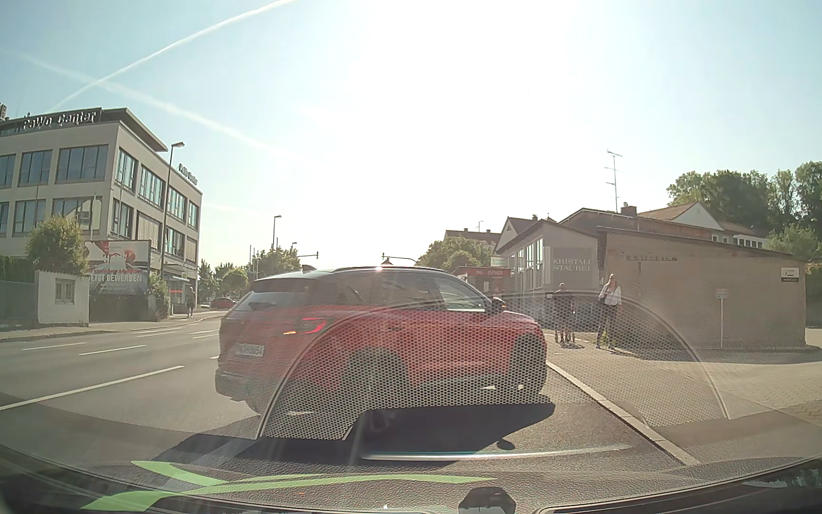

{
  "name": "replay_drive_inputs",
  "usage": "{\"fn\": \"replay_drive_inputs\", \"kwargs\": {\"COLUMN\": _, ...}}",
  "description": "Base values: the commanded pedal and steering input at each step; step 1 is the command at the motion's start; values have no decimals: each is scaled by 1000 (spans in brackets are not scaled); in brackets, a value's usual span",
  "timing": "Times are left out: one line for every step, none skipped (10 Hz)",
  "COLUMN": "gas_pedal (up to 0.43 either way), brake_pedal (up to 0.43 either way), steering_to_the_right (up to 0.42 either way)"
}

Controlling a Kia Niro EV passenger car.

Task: Follow the waypoints while adhering to traffic rules and regulations

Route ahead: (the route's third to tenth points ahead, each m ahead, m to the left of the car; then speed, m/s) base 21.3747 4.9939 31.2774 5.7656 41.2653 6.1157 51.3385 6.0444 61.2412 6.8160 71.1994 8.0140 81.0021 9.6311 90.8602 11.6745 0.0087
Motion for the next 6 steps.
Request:
{"fn": "replay_drive_inputs", "kwargs": {"gas_pedal": 0, "brake_pedal": 360, "steering_to_the_right": 111}}
{"fn": "replay_drive_inputs", "kwargs": {"gas_pedal": 0, "brake_pedal": 360, "steering_to_the_right": 111}}
{"fn": "replay_drive_inputs", "kwargs": {"gas_pedal": 0, "brake_pedal": 360, "steering_to_the_right": 111}}
{"fn": "replay_drive_inputs", "kwargs": {"gas_pedal": 0, "brake_pedal": 354, "steering_to_the_right": 111}}
{"fn": "replay_drive_inputs", "kwargs": {"gas_pedal": 0, "brake_pedal": 348, "steering_to_the_right": 111}}
{"fn": "replay_drive_inputs", "kwargs": {"gas_pedal": 0, "brake_pedal": 348, "steering_to_the_right": 110}}
